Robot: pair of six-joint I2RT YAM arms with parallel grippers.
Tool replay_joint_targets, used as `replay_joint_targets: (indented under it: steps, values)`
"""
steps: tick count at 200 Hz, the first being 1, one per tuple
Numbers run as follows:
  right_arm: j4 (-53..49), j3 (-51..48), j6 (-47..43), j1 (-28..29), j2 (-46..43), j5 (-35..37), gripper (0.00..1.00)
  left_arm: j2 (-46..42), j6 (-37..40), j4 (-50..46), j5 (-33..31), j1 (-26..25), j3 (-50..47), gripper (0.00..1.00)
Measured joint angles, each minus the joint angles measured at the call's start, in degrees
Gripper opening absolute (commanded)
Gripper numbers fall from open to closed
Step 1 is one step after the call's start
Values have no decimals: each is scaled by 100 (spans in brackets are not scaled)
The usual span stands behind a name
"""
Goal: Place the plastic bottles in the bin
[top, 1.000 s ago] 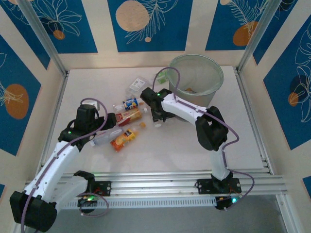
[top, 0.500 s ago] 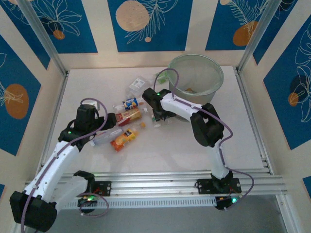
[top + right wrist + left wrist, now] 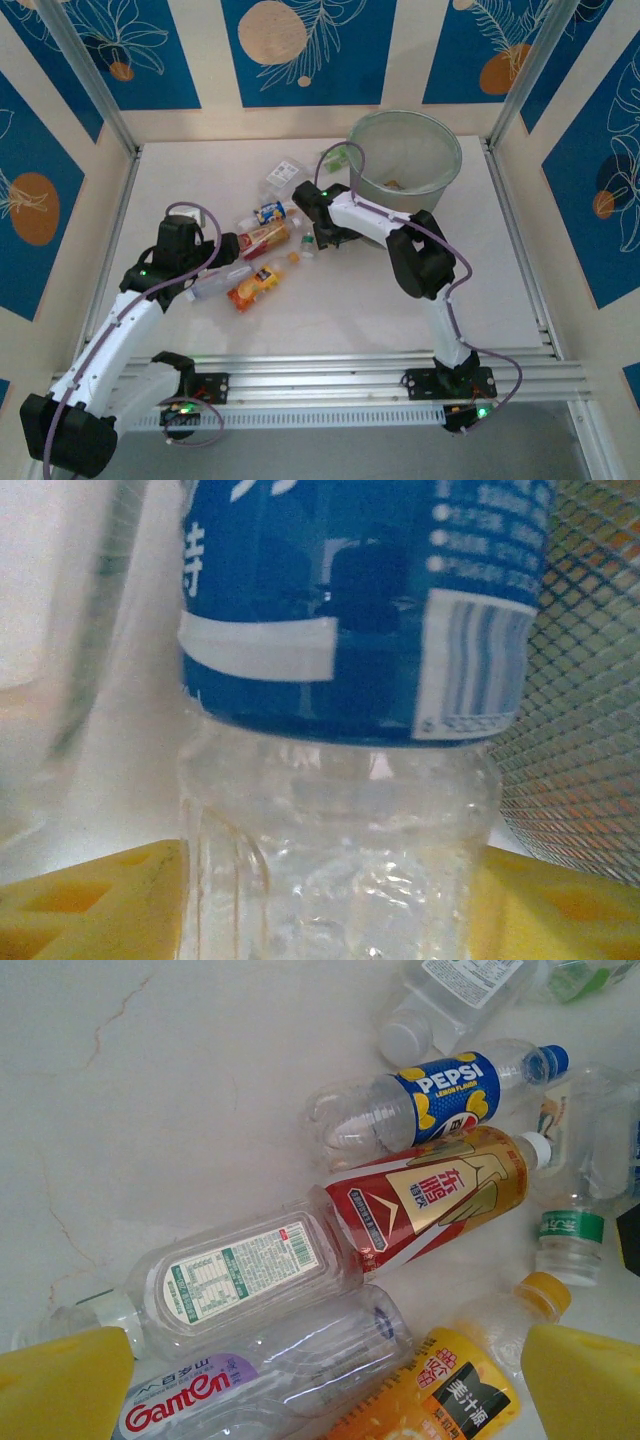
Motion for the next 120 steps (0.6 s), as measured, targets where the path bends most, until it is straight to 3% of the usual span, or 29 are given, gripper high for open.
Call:
replay_joint_targets:
  steps: [120]
  values:
    - [-463, 114, 157, 258, -175, 540, 33, 0, 2, 0, -22, 0, -13, 100]
